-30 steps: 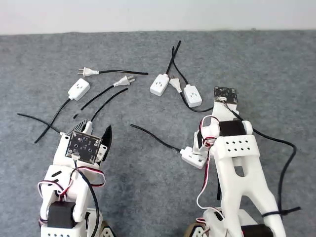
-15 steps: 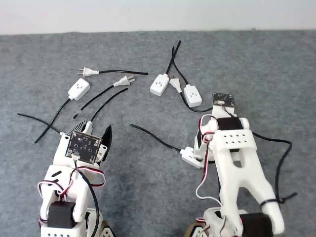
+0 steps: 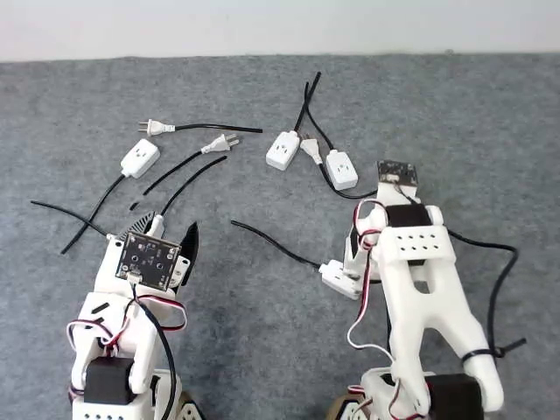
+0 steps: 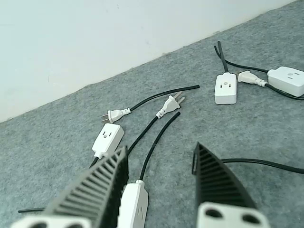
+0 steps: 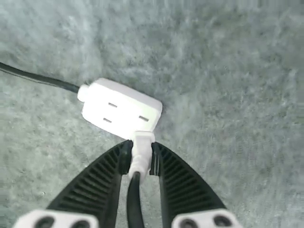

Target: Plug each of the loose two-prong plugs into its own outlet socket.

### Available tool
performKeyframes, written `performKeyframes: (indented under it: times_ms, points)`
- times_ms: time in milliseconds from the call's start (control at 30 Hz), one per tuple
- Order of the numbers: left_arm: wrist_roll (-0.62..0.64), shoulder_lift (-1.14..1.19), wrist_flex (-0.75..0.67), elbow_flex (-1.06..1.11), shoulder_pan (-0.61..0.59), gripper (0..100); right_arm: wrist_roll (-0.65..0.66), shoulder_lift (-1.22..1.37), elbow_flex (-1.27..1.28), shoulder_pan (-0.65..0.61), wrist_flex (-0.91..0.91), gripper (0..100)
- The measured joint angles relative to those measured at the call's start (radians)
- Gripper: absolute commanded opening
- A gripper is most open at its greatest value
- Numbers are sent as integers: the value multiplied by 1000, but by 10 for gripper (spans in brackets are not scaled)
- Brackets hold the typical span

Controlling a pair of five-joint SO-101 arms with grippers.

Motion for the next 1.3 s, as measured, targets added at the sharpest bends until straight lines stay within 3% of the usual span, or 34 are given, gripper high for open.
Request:
performKeyframes:
  times_ms: [1033,1300]
  points:
    - [0,0,0,0,0,222,0,11,-69,-15,61,8]
    - [0,0,0,0,0,222,0,6,64,-15,-124,8]
